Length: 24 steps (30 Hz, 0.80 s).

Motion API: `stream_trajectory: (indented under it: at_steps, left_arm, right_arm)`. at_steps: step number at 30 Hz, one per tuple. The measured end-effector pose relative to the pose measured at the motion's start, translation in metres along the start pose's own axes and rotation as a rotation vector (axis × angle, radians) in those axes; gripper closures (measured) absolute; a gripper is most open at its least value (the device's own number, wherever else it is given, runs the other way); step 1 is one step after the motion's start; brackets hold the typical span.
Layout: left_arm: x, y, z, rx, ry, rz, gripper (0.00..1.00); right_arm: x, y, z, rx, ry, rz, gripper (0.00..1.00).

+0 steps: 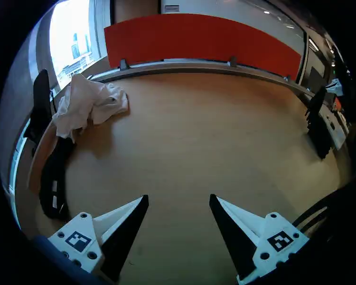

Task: Fold towel

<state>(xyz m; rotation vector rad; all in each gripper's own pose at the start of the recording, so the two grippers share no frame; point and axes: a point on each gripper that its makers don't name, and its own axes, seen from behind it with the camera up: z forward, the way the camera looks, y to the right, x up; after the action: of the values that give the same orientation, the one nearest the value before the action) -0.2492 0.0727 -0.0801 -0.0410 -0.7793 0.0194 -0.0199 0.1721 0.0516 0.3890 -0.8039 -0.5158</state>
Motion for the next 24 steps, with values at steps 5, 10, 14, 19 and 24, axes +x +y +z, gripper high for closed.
stream_trajectory:
  at_steps: [5, 10, 14, 19, 24]
  left_arm:
    - [0.001, 0.001, 0.000, -0.002, 0.001, 0.005, 0.05]
    - [0.002, 0.001, -0.001, -0.002, 0.002, 0.008, 0.05]
    - [0.003, 0.002, -0.002, -0.003, 0.002, 0.013, 0.05]
    - [0.003, 0.003, -0.002, -0.004, 0.001, 0.020, 0.05]
    - [0.003, 0.005, -0.003, -0.006, -0.001, 0.025, 0.05]
  right_arm:
    - [-0.009, 0.004, -0.004, -0.008, -0.009, 0.008, 0.95]
    - [-0.027, 0.009, -0.012, -0.022, -0.029, 0.016, 0.95]
    - [-0.049, 0.013, -0.019, -0.034, -0.050, 0.034, 0.95]
    - [-0.081, 0.016, -0.028, -0.052, -0.079, 0.073, 0.95]
    - [-0.113, 0.016, -0.035, -0.063, -0.109, 0.114, 0.95]
